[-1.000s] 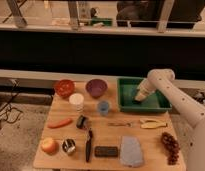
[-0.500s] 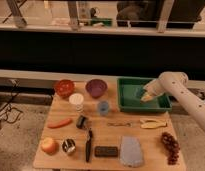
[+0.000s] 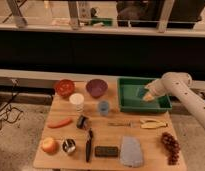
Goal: Wipe tray with sponge
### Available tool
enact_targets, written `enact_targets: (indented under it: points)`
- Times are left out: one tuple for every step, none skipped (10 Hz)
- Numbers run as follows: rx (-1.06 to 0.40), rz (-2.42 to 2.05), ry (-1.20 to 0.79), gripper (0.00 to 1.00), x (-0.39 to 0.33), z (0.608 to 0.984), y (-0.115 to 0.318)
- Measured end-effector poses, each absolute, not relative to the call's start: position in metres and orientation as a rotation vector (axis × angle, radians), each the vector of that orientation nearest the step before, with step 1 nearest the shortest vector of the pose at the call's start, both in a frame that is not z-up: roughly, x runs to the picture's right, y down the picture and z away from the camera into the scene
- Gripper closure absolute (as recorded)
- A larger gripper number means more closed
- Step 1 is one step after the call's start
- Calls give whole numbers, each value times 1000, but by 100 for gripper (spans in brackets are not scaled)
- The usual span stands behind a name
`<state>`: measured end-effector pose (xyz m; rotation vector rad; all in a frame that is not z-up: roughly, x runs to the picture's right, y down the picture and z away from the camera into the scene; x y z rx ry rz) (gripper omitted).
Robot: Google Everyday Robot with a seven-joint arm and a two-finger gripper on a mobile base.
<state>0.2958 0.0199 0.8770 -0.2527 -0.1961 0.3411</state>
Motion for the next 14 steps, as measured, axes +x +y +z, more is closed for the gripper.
enact_targets:
  points:
    - [-251,343,-194,100,299,876,21]
    - [-251,341,-195,100,299,876,20]
    - [-250,341,-195,100,299,876,20]
    - [-247,341,-193,100,301,874,21]
    - [-249,337,-189,100,303,874,23]
    - [-249,330,-186,100,302,873,23]
    - [-251,318,-183,100,300,874,24]
    - [-251,306,-179,100,297,875,24]
    - [-251,302,-178,100,297,875,24]
    - [-249,298,-176,100,298,874,24]
    - [-249,291,-174,100,298,872,24]
    - [-248,283,-174,100,298,867,24]
    - [-249,279,-173,100,299,865,25]
    - [-249,267,-173,100,300,858,28]
